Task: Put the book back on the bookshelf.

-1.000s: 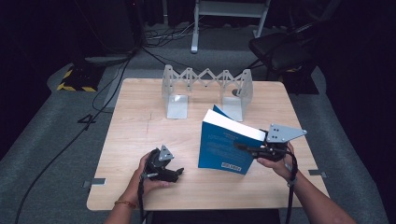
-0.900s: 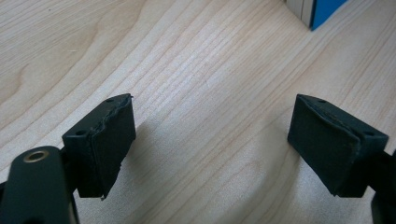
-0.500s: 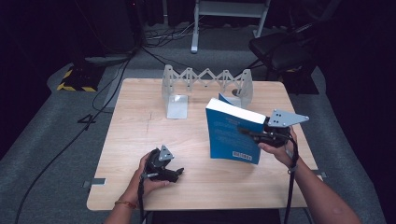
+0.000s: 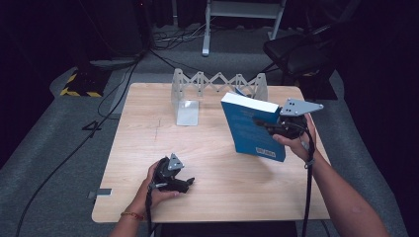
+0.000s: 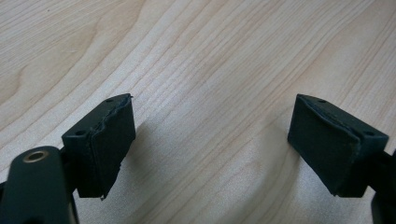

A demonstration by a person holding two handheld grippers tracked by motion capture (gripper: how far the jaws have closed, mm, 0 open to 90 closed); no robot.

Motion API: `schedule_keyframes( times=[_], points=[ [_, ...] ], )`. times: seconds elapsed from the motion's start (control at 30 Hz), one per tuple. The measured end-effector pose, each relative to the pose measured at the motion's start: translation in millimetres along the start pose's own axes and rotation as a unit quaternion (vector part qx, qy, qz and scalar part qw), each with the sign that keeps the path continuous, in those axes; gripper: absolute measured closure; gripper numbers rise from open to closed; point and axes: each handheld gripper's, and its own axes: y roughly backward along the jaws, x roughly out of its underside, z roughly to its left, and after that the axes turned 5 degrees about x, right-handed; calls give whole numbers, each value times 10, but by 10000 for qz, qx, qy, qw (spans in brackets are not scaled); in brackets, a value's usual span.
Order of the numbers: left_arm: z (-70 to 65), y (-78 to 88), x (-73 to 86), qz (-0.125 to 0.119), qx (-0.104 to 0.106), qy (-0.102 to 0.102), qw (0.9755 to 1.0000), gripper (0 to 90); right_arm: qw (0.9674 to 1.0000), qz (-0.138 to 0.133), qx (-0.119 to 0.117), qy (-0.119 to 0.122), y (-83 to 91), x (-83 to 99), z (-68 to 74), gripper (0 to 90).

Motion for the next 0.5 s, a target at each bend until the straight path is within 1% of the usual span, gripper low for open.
schedule_keyframes(
  times=[0.17,0.27,0.33,0.43,0.5],
  points=[
    [1,0,0,0,2,-4,10000,154,9997,50,214,-70,0,-78,-141,615],
    [2,1,-1,2,-5,-15,10000,154,9991,80,397,-116,-8,-138,-231,615],
    [1,0,0,1,2,-4,10000,154,9989,82,435,-122,-11,-151,-253,615],
    [3,-2,-2,5,18,-17,10000,154,9976,93,658,-199,-41,-219,-355,615],
    [1,-5,-3,5,46,5,10000,152,9961,151,817,-287,-79,-262,-405,615]
  ],
)
